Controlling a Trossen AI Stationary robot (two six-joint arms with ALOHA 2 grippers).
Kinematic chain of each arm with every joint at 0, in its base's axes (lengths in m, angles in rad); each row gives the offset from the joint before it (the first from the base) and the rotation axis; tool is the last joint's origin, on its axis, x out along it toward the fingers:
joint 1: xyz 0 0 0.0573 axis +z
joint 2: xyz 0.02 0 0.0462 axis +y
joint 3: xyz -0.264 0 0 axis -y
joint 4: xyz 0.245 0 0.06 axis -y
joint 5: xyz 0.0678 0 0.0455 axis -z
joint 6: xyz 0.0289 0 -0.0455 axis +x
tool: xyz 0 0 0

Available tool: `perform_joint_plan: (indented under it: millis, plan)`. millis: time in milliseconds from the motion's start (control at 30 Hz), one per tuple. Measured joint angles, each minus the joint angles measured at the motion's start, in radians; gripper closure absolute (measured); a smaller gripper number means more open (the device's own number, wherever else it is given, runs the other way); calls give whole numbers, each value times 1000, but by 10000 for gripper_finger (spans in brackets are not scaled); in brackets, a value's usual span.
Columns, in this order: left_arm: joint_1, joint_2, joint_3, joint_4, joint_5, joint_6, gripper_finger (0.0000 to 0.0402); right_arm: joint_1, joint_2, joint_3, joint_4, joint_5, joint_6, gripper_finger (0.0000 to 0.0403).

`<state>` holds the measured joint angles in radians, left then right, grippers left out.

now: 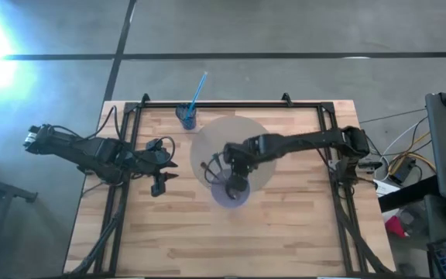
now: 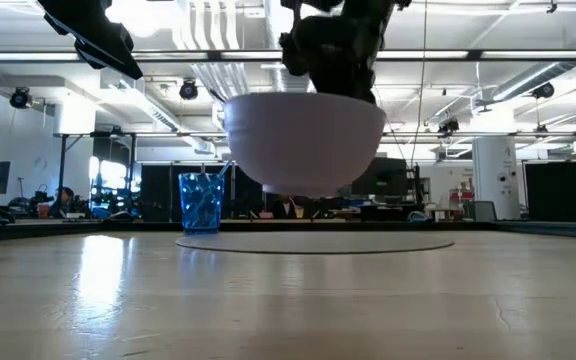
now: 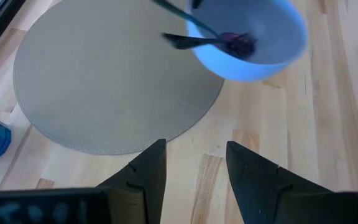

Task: Pick & Place Utensil
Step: Put the purple bowl with the utensils on the brown mat

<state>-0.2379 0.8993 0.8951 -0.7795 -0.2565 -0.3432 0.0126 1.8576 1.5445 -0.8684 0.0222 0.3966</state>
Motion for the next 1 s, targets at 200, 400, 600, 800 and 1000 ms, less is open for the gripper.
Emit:
perform_joint_plan:
  millis: [200, 400, 600, 800, 1000]
  plan:
    - [0, 0, 0, 0, 0, 9, 243, -122, 0, -1, 4, -56, -65, 394]
    - [0, 0, 0, 0, 0, 15, 243, -225, 1, -2, 5, -106, -90, 394]
    - [0, 0, 0, 0, 0, 29, 243, -287, 1, -25, 9, -111, -103, 394]
    - [0, 0, 0, 0, 0, 29, 243, -320, 2, -112, 81, -131, -89, 394]
    - [0, 0, 0, 0, 0, 29, 243, -334, 3, -174, 146, -156, -59, 394]
